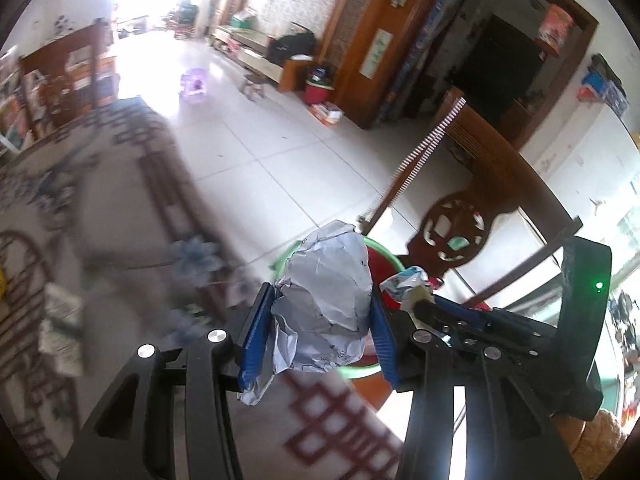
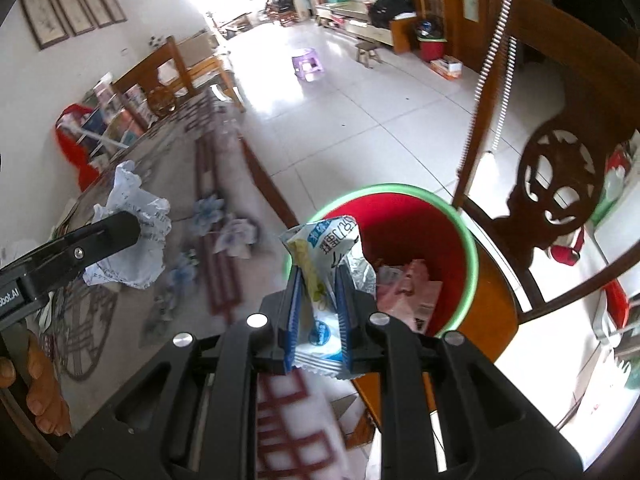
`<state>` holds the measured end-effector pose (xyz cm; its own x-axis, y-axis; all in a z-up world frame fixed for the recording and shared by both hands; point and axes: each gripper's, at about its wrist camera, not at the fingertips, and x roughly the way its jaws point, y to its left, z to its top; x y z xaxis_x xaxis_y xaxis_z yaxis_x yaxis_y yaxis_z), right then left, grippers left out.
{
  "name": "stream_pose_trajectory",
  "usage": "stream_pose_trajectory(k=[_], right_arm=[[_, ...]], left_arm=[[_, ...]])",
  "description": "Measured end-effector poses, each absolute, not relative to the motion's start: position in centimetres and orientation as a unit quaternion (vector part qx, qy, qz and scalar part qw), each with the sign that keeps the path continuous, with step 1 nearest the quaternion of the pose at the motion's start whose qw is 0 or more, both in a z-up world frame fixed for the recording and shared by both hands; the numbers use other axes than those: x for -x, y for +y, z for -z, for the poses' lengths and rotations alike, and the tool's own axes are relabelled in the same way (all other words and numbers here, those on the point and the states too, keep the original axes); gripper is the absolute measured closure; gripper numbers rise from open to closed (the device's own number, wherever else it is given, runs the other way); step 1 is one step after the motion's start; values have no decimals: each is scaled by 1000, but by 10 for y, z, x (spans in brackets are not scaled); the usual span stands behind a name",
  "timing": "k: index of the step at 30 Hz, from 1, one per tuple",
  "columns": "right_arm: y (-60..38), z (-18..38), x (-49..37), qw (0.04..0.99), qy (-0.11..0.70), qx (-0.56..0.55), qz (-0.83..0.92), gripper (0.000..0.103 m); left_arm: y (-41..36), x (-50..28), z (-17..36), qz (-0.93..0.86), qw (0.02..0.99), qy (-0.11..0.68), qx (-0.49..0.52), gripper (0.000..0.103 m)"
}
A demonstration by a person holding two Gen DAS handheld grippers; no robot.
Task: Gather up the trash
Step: 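Carry the foil and blue-white wrapper to the red bucket and release both, then return both grippers to the table over the paper cup and tea carton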
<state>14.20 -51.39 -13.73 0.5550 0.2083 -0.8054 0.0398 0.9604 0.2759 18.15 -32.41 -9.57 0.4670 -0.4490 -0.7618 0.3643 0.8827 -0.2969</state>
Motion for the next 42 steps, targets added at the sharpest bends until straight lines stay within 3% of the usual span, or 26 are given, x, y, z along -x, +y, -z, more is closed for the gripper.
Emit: stream_pose_trajectory(k=[4,6,7,8,10,25,42], right_arm=[[-537,146,-145,870,471,-146,-26,84],[-545,150,-146,868,472,-151,-19,69],[-548,151,-146,869,470,-153,-16,56],[-551,151,-145,872,464,-156,-9,50],[-553,150,-143,875,457,-157,-1,47],[-486,136,-148,876,464,-119,-48,42],[-328,135,-122,865,485,-84,-97,38]], left_arm=[[-358,-191,98,269,846,460,26,48],[-366,-195,98,274,843,462,26,33],[-368,-196,98,275,844,460,29,31],[-368,-196,98,276,844,459,30,31],[-365,-196,100,272,845,460,27,31],[-273,-184,90,191,872,445,64,31],[-109,-133,98,133,881,444,94,31]])
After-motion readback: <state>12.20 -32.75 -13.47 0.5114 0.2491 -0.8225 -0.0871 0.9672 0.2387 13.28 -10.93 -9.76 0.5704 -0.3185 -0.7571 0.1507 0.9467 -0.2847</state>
